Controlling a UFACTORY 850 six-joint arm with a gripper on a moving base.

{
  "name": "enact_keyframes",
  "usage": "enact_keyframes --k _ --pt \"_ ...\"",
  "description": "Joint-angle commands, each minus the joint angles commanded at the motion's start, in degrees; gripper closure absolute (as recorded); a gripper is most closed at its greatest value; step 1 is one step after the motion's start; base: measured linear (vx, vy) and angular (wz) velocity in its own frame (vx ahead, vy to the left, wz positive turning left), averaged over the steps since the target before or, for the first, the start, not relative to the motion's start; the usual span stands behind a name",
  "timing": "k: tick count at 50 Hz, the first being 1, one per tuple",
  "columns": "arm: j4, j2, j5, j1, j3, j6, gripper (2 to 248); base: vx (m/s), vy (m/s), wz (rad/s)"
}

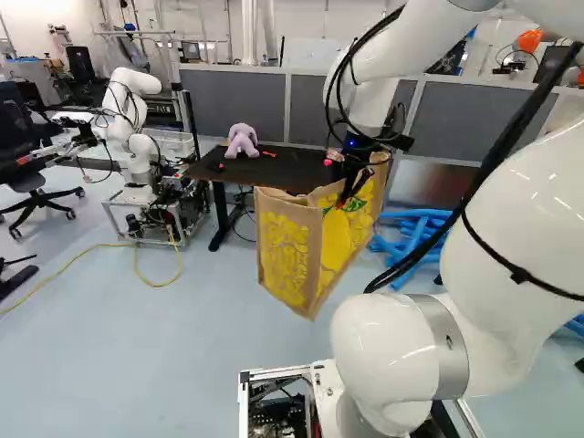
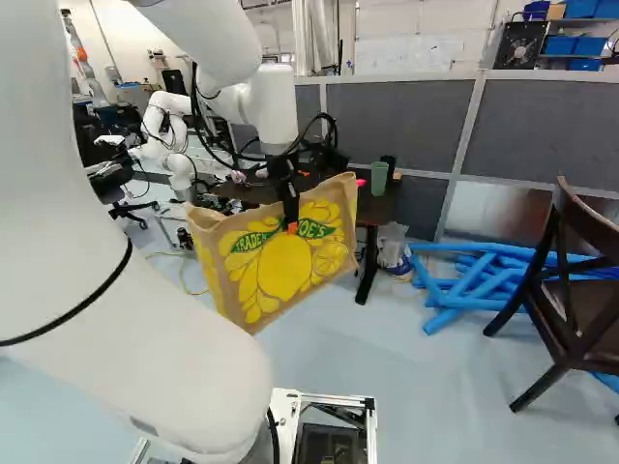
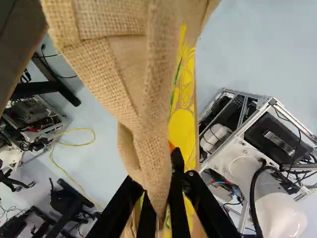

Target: Pick up the bag on the ground and place it on the table

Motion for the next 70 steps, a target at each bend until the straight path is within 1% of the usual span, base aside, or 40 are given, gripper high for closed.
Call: enact_keyframes --k 20,53,54,70 --pt "0.00 0.00 0.00 0.00 0.00 0.00 224 0.157 0.042 -0.007" --pt "0.00 0.00 0.00 0.00 0.00 0.00 224 0.153 0.004 -0.007" --pt "0.00 -0.49 0.00 0.06 -0.46 0.00 224 0.137 -0.002 -0.021" --pt "0.00 -1.71 0.00 0.20 -1.60 0.00 224 0.024 0.002 0.003"
